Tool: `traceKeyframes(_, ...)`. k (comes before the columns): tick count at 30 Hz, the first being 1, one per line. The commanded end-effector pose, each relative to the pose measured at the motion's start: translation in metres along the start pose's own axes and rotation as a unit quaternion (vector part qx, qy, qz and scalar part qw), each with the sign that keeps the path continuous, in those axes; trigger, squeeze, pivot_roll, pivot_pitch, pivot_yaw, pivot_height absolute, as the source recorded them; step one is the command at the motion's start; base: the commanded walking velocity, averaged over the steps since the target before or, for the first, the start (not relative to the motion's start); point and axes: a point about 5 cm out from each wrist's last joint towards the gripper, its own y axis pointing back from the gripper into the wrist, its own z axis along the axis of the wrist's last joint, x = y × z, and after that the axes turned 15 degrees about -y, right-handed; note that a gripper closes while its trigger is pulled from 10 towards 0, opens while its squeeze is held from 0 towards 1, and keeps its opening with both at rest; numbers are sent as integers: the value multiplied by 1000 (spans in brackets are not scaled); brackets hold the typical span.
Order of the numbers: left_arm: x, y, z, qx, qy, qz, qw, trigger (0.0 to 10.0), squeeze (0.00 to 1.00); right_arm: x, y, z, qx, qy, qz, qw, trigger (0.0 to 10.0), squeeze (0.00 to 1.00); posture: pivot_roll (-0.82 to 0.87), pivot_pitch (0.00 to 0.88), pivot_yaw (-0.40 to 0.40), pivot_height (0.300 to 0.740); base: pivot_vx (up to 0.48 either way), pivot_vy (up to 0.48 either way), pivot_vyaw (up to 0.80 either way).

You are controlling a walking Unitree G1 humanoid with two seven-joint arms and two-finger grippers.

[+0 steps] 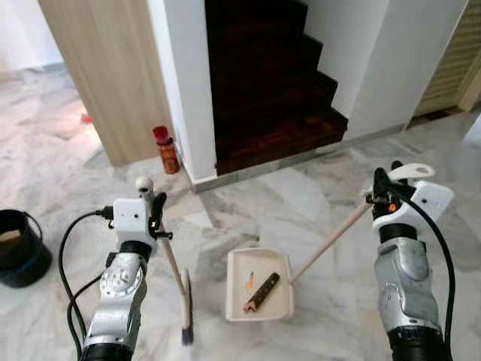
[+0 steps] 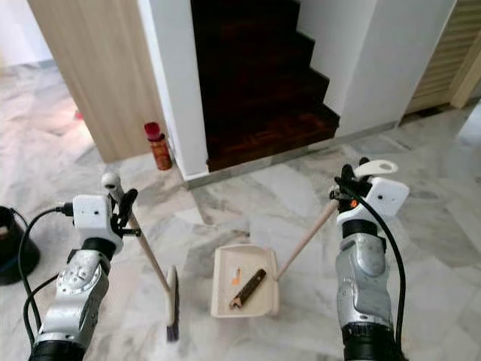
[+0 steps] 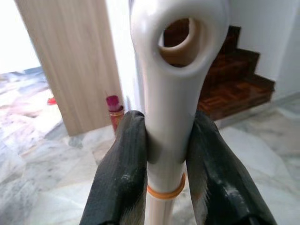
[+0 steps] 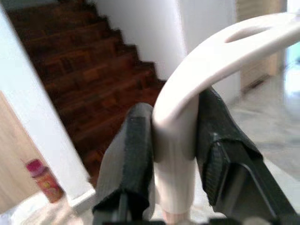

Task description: Sweep floor

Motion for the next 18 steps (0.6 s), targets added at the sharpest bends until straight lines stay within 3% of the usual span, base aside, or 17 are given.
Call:
traceKeyframes(1, 4, -4, 11, -25, -2, 7, 1000, 10000, 0, 6, -6, 12, -28, -4, 12, 1000, 10000, 0, 7, 0, 4, 740, 0, 259, 0)
traceKeyframes(18, 5, -4, 11, -22, -2, 8, 1000, 10000, 0, 7, -7, 11, -25, -10, 13, 1000, 10000, 0, 12, 0, 1, 740, 0, 260, 0)
